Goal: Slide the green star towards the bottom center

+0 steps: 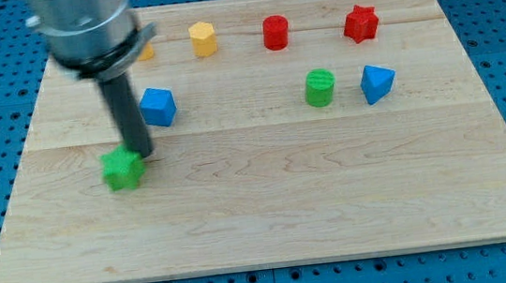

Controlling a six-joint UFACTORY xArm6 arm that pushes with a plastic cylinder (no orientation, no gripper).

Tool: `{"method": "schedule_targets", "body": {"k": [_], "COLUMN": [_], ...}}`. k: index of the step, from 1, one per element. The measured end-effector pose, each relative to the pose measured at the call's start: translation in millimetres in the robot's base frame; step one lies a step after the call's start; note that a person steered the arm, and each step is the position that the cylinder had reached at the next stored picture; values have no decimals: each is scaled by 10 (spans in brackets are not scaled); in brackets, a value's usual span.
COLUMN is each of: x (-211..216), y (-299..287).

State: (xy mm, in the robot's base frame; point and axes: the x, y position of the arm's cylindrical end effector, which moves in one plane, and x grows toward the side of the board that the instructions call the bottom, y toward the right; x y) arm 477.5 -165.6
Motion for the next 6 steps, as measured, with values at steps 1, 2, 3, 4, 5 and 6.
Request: {"method": "schedule_targets", "body": {"k": [1,2,3,4,5,6], "x": [-356,218,379,518,532,709], "y": [-335,-778,21,386,395,755]}}
